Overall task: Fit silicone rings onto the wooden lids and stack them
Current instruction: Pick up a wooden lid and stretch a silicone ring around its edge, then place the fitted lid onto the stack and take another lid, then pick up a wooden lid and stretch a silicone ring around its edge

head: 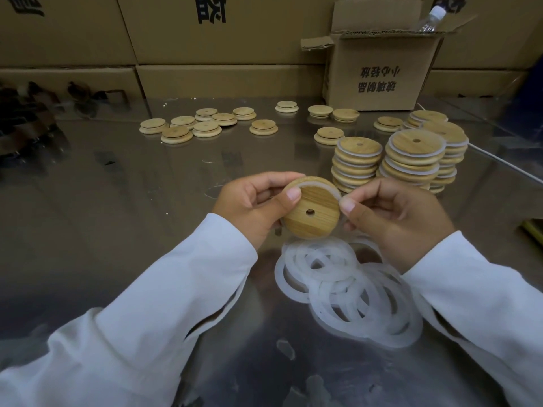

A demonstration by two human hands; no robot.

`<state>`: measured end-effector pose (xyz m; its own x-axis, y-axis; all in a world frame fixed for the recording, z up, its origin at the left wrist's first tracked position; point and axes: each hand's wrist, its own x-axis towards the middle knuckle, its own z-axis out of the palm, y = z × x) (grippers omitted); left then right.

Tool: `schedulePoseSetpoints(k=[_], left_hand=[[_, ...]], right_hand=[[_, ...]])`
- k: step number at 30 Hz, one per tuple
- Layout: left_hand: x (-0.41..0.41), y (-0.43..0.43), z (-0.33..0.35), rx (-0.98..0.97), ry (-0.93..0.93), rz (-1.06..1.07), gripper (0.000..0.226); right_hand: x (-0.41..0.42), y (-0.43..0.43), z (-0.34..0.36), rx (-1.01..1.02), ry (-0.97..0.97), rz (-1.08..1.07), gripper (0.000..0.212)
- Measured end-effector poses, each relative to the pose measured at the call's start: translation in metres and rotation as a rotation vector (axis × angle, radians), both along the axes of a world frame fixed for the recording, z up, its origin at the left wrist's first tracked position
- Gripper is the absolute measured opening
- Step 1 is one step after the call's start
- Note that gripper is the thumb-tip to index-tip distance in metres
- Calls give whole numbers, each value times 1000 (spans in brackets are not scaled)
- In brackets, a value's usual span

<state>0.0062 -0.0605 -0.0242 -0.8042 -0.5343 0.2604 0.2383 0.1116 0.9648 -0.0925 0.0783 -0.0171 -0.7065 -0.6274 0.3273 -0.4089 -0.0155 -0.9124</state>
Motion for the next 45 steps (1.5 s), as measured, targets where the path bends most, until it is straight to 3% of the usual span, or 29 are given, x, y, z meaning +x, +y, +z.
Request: schedulePoseSetpoints(k=[7, 14, 19, 24, 34, 37, 40, 45], left_hand=[[-1, 0, -2, 3, 9, 35, 14], [-3, -2, -4, 3, 19, 100, 20], [-5, -4, -6, 91, -14, 123, 19], [-8, -7, -5, 190, -26, 163, 14], [-101, -17, 41, 440, -79, 261, 21], [-136, -12, 50, 395, -174, 290, 4], [-157, -14, 49, 279, -343, 304, 30], [-168, -19, 34, 30, -544, 290, 48]], right_hand=[[4, 2, 2, 16, -56, 48, 12], [7, 0, -2, 31, 16, -24, 18], [6, 0, -2, 0, -29, -16, 19], [7, -2, -7, 101, -13, 4, 14], [9, -1, -16, 224, 233, 1, 16], [6, 0, -16, 230, 239, -6, 23], [5, -1, -18, 252, 227, -10, 24], [3, -2, -18, 260, 218, 5, 23]])
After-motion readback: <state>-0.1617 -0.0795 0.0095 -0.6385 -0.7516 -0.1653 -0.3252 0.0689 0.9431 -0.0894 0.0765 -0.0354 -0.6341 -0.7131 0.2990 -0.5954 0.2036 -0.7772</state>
